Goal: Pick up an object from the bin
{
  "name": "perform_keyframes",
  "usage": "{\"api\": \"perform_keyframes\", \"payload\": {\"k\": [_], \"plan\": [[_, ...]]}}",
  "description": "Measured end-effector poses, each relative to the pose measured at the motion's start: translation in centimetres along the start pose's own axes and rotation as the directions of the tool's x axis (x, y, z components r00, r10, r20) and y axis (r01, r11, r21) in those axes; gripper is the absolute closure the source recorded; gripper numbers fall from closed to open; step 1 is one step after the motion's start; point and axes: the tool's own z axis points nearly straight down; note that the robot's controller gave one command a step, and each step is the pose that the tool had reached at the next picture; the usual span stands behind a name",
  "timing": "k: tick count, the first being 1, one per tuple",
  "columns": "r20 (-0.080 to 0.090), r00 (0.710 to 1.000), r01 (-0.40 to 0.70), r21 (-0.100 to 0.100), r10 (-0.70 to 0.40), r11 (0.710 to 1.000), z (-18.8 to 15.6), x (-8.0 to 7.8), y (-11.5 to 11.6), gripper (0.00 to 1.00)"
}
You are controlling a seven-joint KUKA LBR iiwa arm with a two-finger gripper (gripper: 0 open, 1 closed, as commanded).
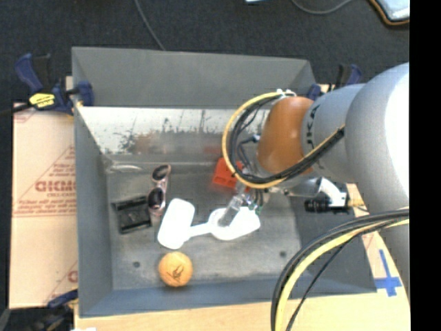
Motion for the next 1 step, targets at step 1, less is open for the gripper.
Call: {"api": "perform_keyframes", "payload": {"k": [1], "plan": [[-0.041, 0.98, 0.196, 0.009, -0.195, 0.981, -0.09, 9.42, -2.01, 1.0]]}}
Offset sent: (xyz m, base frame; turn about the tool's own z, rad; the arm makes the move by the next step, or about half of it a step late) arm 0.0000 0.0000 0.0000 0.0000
